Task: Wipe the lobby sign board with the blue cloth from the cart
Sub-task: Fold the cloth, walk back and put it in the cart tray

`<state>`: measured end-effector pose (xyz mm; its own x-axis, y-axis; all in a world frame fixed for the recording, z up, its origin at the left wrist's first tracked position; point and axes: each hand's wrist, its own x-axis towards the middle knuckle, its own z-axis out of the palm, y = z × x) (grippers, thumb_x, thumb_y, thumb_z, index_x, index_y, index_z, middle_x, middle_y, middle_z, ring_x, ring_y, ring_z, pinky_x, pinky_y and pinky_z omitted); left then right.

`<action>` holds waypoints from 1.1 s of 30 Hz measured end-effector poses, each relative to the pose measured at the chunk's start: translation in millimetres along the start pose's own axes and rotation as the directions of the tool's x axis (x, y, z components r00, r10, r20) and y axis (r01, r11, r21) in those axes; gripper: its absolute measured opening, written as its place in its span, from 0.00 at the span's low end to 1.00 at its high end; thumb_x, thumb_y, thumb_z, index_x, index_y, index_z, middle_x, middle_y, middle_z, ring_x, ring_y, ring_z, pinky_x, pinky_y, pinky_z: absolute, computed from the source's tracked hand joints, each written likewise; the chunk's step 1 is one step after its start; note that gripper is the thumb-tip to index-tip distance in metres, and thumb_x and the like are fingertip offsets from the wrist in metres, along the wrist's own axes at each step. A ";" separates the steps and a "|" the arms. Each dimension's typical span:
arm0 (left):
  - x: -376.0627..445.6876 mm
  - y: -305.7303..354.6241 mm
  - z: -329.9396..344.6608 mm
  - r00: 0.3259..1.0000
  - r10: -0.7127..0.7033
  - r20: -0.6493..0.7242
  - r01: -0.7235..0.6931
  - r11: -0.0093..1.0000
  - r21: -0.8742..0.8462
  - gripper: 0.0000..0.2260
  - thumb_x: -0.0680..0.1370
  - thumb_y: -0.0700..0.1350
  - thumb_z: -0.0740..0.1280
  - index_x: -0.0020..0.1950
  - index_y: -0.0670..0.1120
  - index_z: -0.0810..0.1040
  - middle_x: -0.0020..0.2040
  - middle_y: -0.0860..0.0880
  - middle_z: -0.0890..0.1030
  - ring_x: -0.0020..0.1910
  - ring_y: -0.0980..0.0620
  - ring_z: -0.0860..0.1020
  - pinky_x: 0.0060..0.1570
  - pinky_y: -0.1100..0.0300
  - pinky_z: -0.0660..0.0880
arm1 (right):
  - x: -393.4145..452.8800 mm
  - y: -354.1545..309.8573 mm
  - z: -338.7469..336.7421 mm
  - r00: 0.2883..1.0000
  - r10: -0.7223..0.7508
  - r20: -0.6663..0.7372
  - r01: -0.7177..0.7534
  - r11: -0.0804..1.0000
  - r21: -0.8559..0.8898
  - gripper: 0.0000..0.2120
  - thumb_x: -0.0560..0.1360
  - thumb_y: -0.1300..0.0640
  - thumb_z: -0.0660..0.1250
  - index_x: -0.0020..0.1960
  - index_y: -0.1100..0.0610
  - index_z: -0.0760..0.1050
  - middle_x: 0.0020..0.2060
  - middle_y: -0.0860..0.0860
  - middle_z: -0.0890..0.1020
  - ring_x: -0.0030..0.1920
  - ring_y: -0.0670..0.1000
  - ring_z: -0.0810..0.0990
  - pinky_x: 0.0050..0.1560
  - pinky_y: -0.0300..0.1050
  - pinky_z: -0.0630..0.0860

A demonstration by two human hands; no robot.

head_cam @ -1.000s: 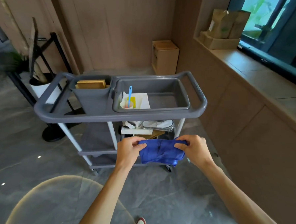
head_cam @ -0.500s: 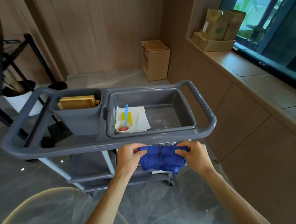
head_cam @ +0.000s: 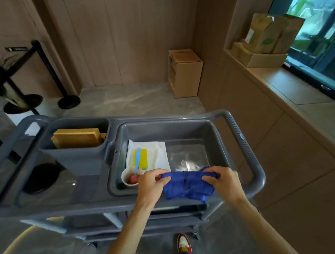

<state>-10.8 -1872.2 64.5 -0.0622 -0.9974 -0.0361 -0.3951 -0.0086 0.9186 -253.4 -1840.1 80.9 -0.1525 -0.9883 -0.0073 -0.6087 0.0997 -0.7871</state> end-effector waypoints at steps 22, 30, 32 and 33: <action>190.3 -52.8 106.3 0.873 -0.470 0.132 0.488 0.840 -0.238 0.17 0.79 0.35 0.67 0.57 0.58 0.81 0.58 0.46 0.82 0.56 0.48 0.82 0.50 0.50 0.83 | 203.9 115.3 35.9 0.913 0.227 0.339 -0.323 0.910 0.261 0.14 0.80 0.61 0.67 0.61 0.46 0.75 0.63 0.50 0.76 0.57 0.49 0.82 0.47 0.46 0.84; 241.8 -98.6 117.3 0.807 -0.518 0.285 0.565 0.817 -0.114 0.31 0.74 0.27 0.64 0.69 0.57 0.73 0.67 0.44 0.76 0.63 0.43 0.78 0.55 0.42 0.81 | 247.7 139.2 79.6 0.876 0.285 0.390 -0.380 0.904 0.194 0.27 0.80 0.67 0.61 0.69 0.39 0.68 0.73 0.46 0.62 0.71 0.51 0.69 0.57 0.44 0.82; 250.6 -110.3 121.3 0.829 -0.486 0.278 0.510 0.860 -0.019 0.33 0.74 0.26 0.63 0.71 0.55 0.71 0.70 0.44 0.73 0.67 0.43 0.75 0.62 0.45 0.78 | 256.7 146.2 91.3 0.881 0.257 0.397 -0.328 0.936 0.123 0.29 0.80 0.68 0.61 0.72 0.40 0.64 0.75 0.48 0.59 0.69 0.47 0.66 0.51 0.27 0.76; 254.7 -115.8 123.4 0.848 -0.456 0.269 0.460 0.886 0.053 0.33 0.74 0.26 0.63 0.73 0.53 0.69 0.72 0.44 0.71 0.69 0.44 0.73 0.66 0.48 0.75 | 260.1 150.5 97.6 0.874 0.258 0.411 -0.316 0.946 0.078 0.30 0.80 0.68 0.61 0.75 0.42 0.63 0.76 0.49 0.58 0.69 0.45 0.64 0.48 0.22 0.72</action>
<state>-94.0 -2116.3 -99.7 -0.1188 -0.8229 -0.5557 -0.4270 -0.4629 0.7768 -308.7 -2093.4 -99.6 0.0292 -0.8859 -0.4630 -0.4669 0.3975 -0.7899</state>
